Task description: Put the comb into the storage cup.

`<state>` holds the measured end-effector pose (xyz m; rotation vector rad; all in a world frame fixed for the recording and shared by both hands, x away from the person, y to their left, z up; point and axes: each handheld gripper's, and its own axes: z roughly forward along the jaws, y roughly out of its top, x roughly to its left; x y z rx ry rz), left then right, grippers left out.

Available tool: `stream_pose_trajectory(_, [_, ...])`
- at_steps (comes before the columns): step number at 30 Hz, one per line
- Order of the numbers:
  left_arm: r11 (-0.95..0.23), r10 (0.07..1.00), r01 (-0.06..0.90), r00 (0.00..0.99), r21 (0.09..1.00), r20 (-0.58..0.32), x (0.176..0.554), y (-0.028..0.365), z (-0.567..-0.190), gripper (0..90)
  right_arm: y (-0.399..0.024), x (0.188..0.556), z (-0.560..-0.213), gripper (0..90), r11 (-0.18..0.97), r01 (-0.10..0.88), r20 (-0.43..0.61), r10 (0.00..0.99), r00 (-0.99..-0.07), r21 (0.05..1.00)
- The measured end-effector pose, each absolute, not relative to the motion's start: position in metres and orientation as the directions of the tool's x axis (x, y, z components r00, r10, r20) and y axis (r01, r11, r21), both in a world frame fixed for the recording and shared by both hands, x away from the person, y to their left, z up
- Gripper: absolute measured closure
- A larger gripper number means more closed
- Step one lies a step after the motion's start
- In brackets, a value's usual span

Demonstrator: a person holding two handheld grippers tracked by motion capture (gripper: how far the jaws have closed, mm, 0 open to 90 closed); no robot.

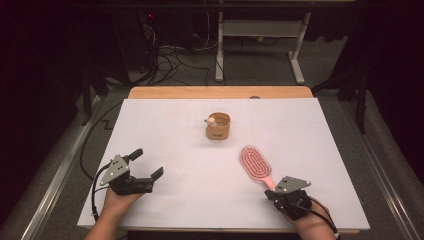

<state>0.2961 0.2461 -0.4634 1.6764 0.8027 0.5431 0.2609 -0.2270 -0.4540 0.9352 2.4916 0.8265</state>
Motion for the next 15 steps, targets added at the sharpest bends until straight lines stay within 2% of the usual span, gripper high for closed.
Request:
stream_pose_trajectory(11, [-0.141,0.757,0.263,0.65,0.954,-0.067,0.299,0.246,-0.466,1.7,-0.239,0.263,-0.454,90.0,0.584,0.497,-0.116,0.715,-0.69,0.642])
stream_pose_trajectory(15, [-0.135,0.758,0.263,0.649,0.955,-0.071,0.298,0.246,-0.465,1.8,-0.239,0.261,-0.45,90.0,0.545,0.48,-0.075,0.711,-0.699,0.688])
